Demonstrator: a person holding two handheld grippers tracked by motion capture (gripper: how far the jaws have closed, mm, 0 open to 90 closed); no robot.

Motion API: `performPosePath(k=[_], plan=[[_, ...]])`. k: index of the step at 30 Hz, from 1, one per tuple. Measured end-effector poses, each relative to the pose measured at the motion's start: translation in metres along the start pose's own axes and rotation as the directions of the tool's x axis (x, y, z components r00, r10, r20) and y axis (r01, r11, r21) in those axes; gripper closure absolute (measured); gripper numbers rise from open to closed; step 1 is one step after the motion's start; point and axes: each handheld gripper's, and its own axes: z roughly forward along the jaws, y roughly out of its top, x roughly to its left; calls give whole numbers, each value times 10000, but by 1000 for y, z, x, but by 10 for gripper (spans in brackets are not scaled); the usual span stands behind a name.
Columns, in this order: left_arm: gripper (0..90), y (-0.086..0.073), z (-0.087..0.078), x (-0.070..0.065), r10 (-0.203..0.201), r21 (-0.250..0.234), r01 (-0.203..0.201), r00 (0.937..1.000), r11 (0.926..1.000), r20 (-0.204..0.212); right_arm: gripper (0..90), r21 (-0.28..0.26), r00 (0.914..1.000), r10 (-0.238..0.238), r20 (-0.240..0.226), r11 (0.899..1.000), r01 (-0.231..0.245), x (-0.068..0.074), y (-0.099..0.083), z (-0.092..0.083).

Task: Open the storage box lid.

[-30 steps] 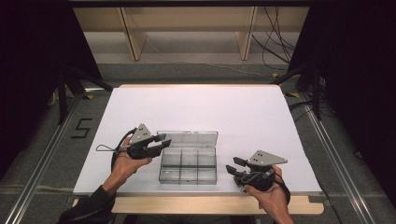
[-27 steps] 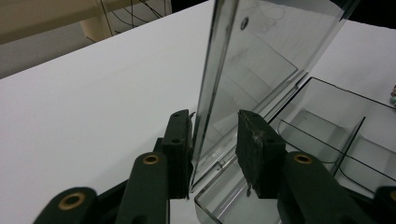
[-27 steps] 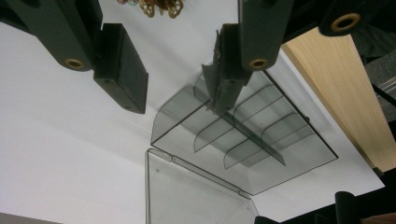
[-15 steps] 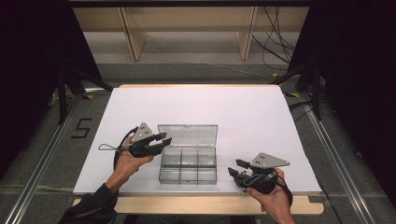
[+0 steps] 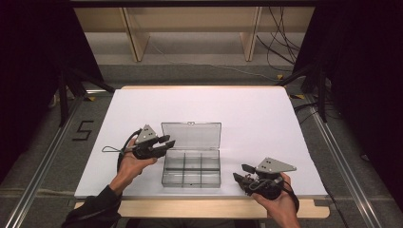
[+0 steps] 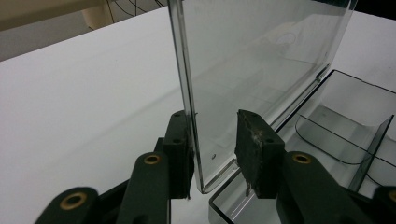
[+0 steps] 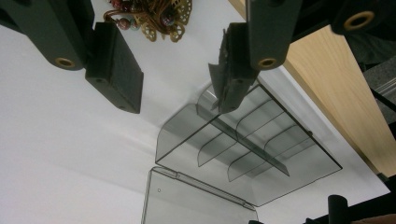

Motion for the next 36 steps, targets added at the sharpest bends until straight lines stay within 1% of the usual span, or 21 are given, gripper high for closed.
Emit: performPosePath(k=[2, 3, 6, 8, 9, 10, 12, 13, 17, 19, 20, 21, 22, 24, 25, 26, 27, 28, 31, 32, 36], plan=[[650, -1, 1, 1, 25, -21, -25, 10000, 10000, 74, 517, -142, 9990, -445, 2, 9989, 445, -4, 0, 1], [651, -1, 1, 1, -39, 30, 39, 10000, 10000, -3, 517, -39, 9996, -175, -206, 9998, 174, -4, 0, 1], [653, -3, 2, 1, -4, 135, 4, 10000, 9999, -24, 517, -34, 9997, -173, -180, 9998, 172, -4, -1, 1], [652, -4, 4, 1, -71, 185, 72, 10000, 9998, -22, 517, -15, 9998, -174, 39, 9998, 174, -3, -1, -1], [652, -5, 4, 1, -100, 184, 101, 9999, 9998, -25, 517, 50, 10000, 38, -12, 10000, -38, -1, -2, -1], [653, -6, 5, 2, -89, 159, 89, 10000, 9998, 35, 517, -108, 9994, -353, 36, 9993, 354, -4, -1, -1], [655, -6, 5, 3, -45, 245, 45, 10000, 9997, -4, 517, -87, 9998, -173, -124, 9998, 172, -3, -2, 0], [655, -6, 5, 3, -49, 255, 49, 10000, 9997, -6, 517, -3, 10000, 57, -5, 10000, -57, -2, -3, -1], [657, -7, 6, 3, -141, 266, 140, 9999, 9995, 52, 517, -152, 9998, -206, -35, 9997, 206, -5, -3, -1], [657, -7, 6, 3, -184, 327, 183, 9998, 9993, 19, 517, -34, 10000, -14, 11, 10000, 14, -3, -4, -2], [657, -8, 6, 4, -170, 335, 169, 9999, 9993, 13, 517, -175, 9996, -285, 3, 9994, 285, -5, -3, -2], [658, -8, 6, 4, -204, 336, 203, 9998, 9992, 21, 517, -139, 9997, -249, 24, 9996, 249, -5, -4, -2], [659, -8, 7, 4, -300, 355, 300, 9996, 9989, -7, 517, -100, 9999, 133, -68, 9999, -134, -2, -4, -1], [660, -9, 7, 4, -344, 369, 342, 9994, 9987, 51, 517, -107, 9999, 79, -88, 9999, -80, -3, -4, -2], [661, -9, 8, 4, -487, 325, 485, 9988, 9983, 68, 517, -154, 9996, -258, -123, 9996, 256, -5, -4, -1], [662, -9, 8, 5, -469, 351, 466, 9988, 9983, 103, 517, -145, 9996, -270, -63, 9995, 269, -5, -4, -2], [664, -9, 7, 6, -403, 383, 399, 9991, 9985, 109, 517, 47, 9995, 300, 10, 9995, -300, -2, -5, -4], [666, -10, 8, 6, -495, 343, 491, 9987, 9982, 104, 517, -42, 10000, -48, 56, 10000, 49, -5, -5, -3], [667, -10, 8, 6, -651, 346, 647, 9978, 9973, 116, 517, -26, 9999, 153, -50, 9999, -154, -3, -5, -3], [667, -10, 8, 7, -631, 314, 627, 9979, 9975, 138, 517, -53, 9999, -119, 64, 9999, 119, -5, -5, -2], [667, -10, 8, 9, -820, 362, 811, 9963, 9960, 246, 517, -140, 9997, -222, 49, 9997, 222, -7, -5, -2]])
